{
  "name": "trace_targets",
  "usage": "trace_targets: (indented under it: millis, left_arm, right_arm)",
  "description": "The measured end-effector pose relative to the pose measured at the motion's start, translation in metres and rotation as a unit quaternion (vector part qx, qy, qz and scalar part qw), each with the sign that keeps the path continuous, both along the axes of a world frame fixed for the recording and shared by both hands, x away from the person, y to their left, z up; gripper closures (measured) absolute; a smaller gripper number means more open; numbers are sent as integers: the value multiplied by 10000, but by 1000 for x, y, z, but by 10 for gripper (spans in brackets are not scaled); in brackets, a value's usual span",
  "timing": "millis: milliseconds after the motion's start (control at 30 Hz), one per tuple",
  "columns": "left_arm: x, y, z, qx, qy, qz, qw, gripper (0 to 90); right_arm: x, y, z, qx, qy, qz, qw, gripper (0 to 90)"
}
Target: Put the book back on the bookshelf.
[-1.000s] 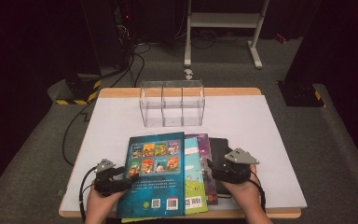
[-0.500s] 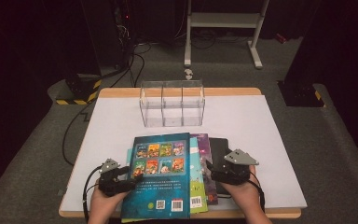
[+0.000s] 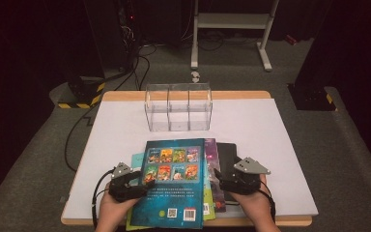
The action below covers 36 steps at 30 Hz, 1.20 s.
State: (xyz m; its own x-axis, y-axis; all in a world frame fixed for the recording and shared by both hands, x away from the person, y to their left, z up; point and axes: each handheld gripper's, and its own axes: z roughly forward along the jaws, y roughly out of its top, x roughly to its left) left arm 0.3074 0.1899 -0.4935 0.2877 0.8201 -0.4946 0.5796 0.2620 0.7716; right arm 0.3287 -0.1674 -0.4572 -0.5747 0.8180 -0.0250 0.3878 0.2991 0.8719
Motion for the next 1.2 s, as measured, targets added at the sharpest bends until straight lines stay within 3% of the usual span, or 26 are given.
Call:
trace_targets:
  millis: [600,933,1200]
  left_arm:
    - [6,-31,7,82,-93,-433,9990,245]
    - [7,-30,8,106,-137,-560,9983,258]
    - [4,-24,8,84,-125,-501,9986,257]
  right_arm:
    - [-19,2,-1,-3,18,93,10000,159]
    - [-21,0,-3,-17,22,88,10000,160]
    - [-17,0,-4,18,59,142,9999,160]
